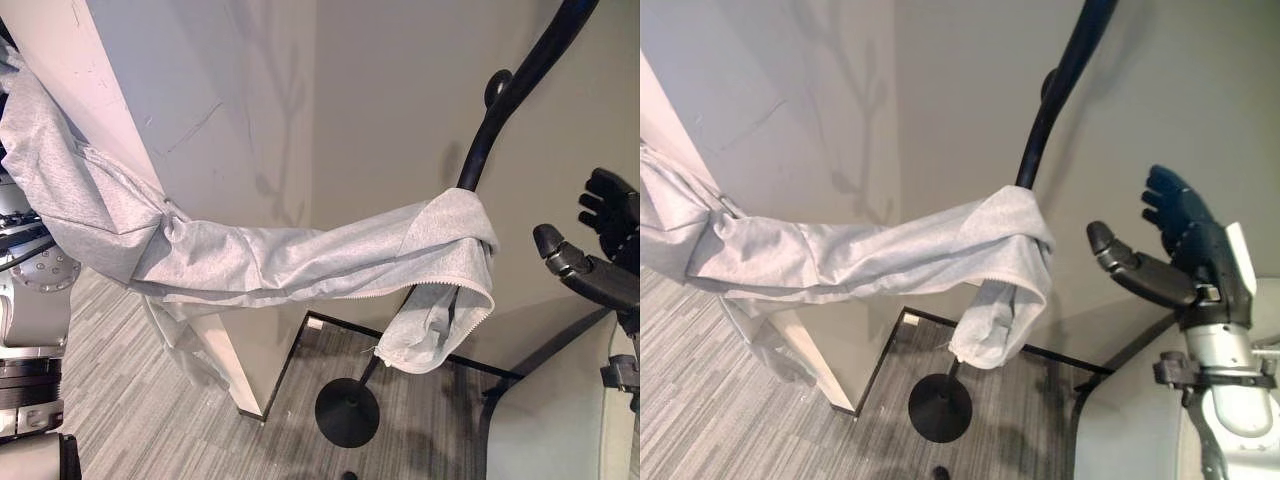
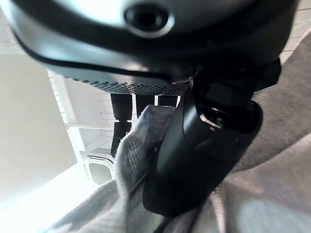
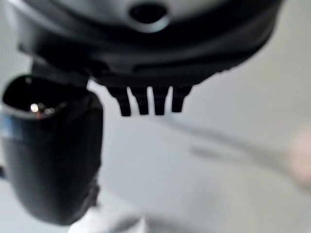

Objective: Hang the clothes on the sofa on the clothes rack.

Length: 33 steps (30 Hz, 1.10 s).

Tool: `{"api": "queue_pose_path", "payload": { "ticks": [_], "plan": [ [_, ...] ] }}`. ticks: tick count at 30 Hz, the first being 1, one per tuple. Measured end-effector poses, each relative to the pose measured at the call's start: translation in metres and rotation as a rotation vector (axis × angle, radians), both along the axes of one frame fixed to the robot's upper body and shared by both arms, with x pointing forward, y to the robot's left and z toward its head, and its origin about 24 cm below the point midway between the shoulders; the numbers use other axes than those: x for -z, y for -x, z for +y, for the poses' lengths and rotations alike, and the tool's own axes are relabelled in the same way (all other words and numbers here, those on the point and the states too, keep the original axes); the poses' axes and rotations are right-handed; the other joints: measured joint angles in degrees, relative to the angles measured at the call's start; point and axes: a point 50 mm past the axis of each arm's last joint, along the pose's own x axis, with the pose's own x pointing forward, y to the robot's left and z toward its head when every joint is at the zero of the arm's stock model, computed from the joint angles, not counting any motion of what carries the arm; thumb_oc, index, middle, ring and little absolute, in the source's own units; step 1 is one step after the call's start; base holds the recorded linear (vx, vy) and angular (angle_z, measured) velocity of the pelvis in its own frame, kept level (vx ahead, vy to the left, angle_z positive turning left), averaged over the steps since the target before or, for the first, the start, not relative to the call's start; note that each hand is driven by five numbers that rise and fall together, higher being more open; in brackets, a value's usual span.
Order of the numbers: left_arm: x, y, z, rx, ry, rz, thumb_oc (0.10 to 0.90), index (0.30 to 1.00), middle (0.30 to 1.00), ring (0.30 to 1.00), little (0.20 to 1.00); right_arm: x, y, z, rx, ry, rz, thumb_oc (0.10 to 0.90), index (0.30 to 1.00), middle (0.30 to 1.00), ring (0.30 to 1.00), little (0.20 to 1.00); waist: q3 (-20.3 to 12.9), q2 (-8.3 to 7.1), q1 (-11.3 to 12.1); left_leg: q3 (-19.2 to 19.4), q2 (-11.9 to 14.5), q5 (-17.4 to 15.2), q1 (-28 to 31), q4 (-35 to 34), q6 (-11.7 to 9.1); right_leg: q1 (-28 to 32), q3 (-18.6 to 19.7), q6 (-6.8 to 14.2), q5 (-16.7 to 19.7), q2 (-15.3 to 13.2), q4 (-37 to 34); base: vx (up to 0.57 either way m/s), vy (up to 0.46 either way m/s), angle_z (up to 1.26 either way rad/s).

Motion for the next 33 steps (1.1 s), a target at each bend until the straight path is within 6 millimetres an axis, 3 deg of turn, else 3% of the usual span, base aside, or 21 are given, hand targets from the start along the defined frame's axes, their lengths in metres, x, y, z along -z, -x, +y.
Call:
{"api": "queue_pose_path", "payload": {
  "ticks": [4, 13, 20, 29, 33],
  "plan": [
    [0.0, 0.0, 0.001, -0.002, -0.019, 0.033, 0.4, 0.3, 0.3, 0.3, 0.3, 0.006, 0.003, 0.0, -0.057, -0.05, 0.065, 0.8, 0.9, 0.9, 0.9, 0.9, -0.46, -0.45, -0.08, 0.29, -0.06, -0.01, 0.1, -0.01, 0.01, -0.07, 0.27, 0.14, 0.16, -0.05, 0.0, 0.0, -0.001, -0.03],
    [-0.001, -0.001, 0.001, 0.016, -0.037, 0.079, 0.4, 0.3, 0.3, 0.3, 0.3, 0.008, 0.003, 0.008, -0.192, 0.04, 0.235, 0.8, 0.9, 0.9, 0.9, 0.9, -0.62, -0.55, 0.11, 0.19, -0.09, 0.0, 0.12, 0.0, 0.0, 0.03, 0.19, 0.12, 0.3, -0.1, 0.0, 0.0, 0.0, 0.0],
    [0.005, -0.006, -0.004, 0.044, -0.037, 0.111, 0.4, 0.3, 0.3, 0.3, 0.3, 0.036, -0.004, 0.027, -0.271, 0.045, 0.349, 0.8, 0.9, 0.9, 0.9, 0.9, -0.73, -0.55, 0.78, -0.27, -0.13, 0.02, 0.12, 0.01, 0.0, 0.27, -0.22, -0.09, 0.45, -0.18, -0.01, 0.0, -0.001, 0.03],
    [0.016, -0.013, -0.006, 0.045, -0.038, 0.151, 0.4, 0.3, 0.3, 0.3, 0.3, 0.055, -0.03, 0.034, -0.247, 0.128, 0.351, 0.8, 0.9, 0.9, 0.9, 0.9, -0.56, 0.04, 1.23, -1.06, -0.03, 0.11, 0.22, 0.0, -0.1, 0.76, -1.32, 0.27, 0.18, -0.18, -0.03, 0.01, -0.004, 0.03],
    [0.019, -0.015, -0.009, 0.056, -0.047, 0.162, 0.4, 0.3, 0.3, 0.3, 0.3, 0.06, -0.034, 0.039, -0.227, 0.214, 0.344, 0.8, 0.9, 0.9, 0.9, 0.9, -0.16, 1.0, 2.19, -1.37, -0.06, 0.12, 0.15, 0.01, -0.11, 0.93, -1.49, 0.27, 0.17, -0.25, -0.03, 0.02, -0.008, 0.04]
  ]
}}
